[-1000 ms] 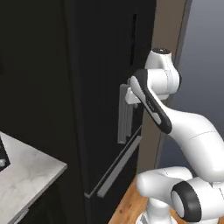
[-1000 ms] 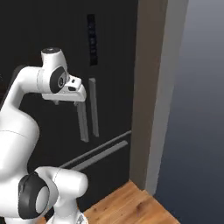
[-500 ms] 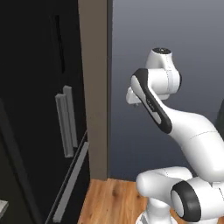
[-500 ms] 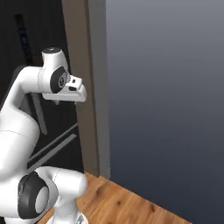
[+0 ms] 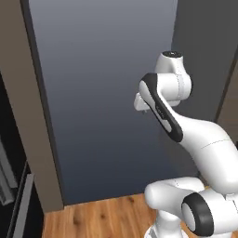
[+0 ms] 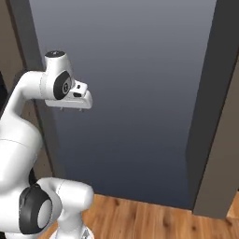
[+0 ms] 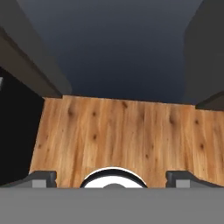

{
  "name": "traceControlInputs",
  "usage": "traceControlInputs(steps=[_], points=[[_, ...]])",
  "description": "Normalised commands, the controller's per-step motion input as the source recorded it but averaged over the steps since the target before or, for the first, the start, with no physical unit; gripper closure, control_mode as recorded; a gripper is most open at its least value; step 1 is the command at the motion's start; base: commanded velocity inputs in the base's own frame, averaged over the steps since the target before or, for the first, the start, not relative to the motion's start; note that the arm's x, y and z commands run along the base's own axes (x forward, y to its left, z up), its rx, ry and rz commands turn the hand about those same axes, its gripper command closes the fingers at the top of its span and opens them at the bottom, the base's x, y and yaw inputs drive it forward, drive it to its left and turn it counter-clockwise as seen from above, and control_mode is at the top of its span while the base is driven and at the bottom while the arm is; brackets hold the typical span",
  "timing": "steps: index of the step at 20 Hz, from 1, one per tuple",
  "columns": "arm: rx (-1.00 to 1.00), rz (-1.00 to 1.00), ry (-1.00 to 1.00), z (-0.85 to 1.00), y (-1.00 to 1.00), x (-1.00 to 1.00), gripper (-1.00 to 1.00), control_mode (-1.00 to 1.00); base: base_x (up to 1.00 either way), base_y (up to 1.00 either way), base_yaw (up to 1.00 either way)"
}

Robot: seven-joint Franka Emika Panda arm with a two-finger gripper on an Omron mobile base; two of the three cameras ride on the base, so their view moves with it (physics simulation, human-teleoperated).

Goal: Navigate to the stove.

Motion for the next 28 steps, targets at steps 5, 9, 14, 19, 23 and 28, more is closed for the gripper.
traceControlInputs(steps=[5,9,14,19,23,28], points=[[0.00,0.00,0.00,0.00,0.00,0.00,-1.00,1.00,-0.25,-0.36,-0.36],[0.00,0.00,0.00,0.00,0.00,0.00,-1.00,1.00,-0.38,0.00,0.00],[0.00,0.00,0.00,0.00,0.00,0.00,-1.00,1.00,-0.78,-0.18,-0.05],[0.00,0.00,0.00,0.00,0.00,0.00,-1.00,1.00,-0.01,-0.34,-0.49],[0.00,0.00,0.00,0.00,0.00,0.00,-1.00,1.00,0.00,-0.27,-0.63],[0.00,0.00,0.00,0.00,0.00,0.00,-1.00,1.00,-0.03,-0.34,-0.58]])
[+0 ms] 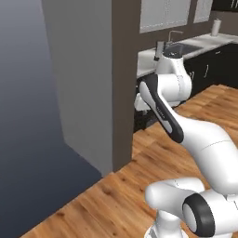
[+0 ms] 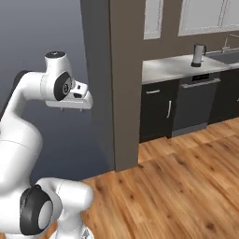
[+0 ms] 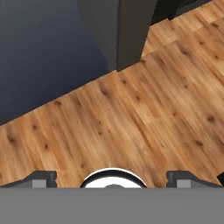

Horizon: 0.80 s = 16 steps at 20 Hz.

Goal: Navigate to the stove.

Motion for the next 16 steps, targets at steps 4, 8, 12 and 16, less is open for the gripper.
traceControlInputs(steps=[4,8,12,16], points=[[0.00,0.00,0.00,0.00,0.00,0.00,-1.00,1.00,-0.06,-0.35,-0.58],[0.00,0.00,0.00,0.00,0.00,0.00,-1.00,1.00,0.00,-0.36,-0.59],[0.00,0.00,0.00,0.00,0.00,0.00,-1.00,1.00,0.00,-0.39,-0.56],[0.00,0.00,0.00,0.00,0.00,0.00,-1.00,1.00,0.10,-0.35,-0.32]])
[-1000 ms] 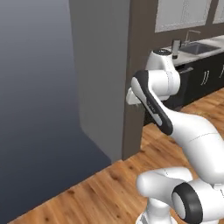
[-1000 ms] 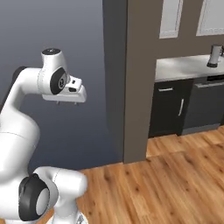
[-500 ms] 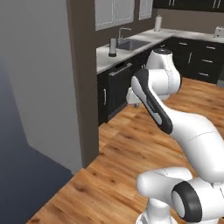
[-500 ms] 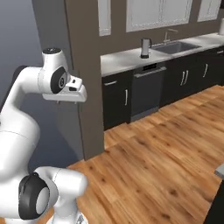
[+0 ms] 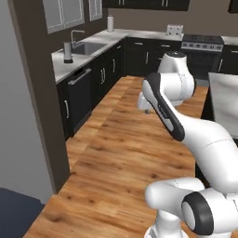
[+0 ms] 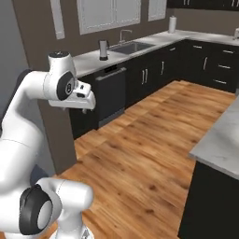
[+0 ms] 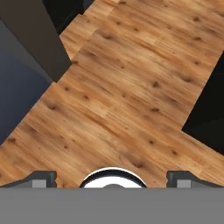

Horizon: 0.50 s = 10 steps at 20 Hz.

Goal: Navigate to the stove.

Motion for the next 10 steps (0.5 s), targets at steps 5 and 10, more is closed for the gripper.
traceControlInputs(steps=[5,10], points=[[0.00,0.00,0.00,0.00,0.00,0.00,-1.00,1.00,0.01,-0.36,-0.37],[0.00,0.00,0.00,0.00,0.00,0.00,-1.00,1.00,0.01,-0.13,-0.40]])
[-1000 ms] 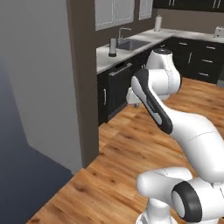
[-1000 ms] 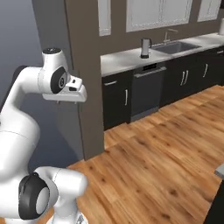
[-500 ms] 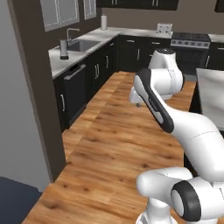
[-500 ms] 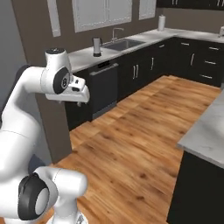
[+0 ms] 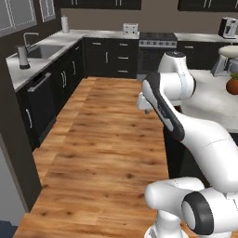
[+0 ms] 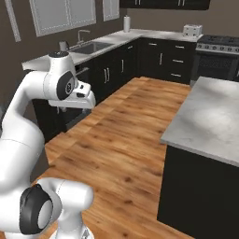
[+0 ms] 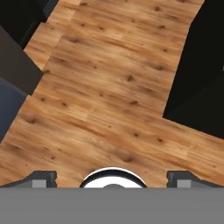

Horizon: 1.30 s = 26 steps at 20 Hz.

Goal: Navigate to the stove.

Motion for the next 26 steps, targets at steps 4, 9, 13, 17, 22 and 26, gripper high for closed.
traceControlInputs(steps=[4,9,13,17,22,26], points=[[0.00,0.00,0.00,0.00,0.00,0.00,-1.00,1.00,0.08,0.03,-0.01],[0.00,0.00,0.00,0.00,0.00,0.00,-1.00,1.00,0.91,0.28,-0.06],[0.00,0.00,0.00,0.00,0.00,0.00,-1.00,1.00,0.92,0.38,-0.16],[0.00,0.00,0.00,0.00,0.00,0.00,-1.00,1.00,0.23,0.56,-0.32],[0.00,0.00,0.00,0.00,0.00,0.00,-1.00,1.00,-0.28,0.77,-0.30],[0.00,0.00,0.00,0.00,0.00,0.00,-1.00,1.00,0.15,0.58,-0.23]])
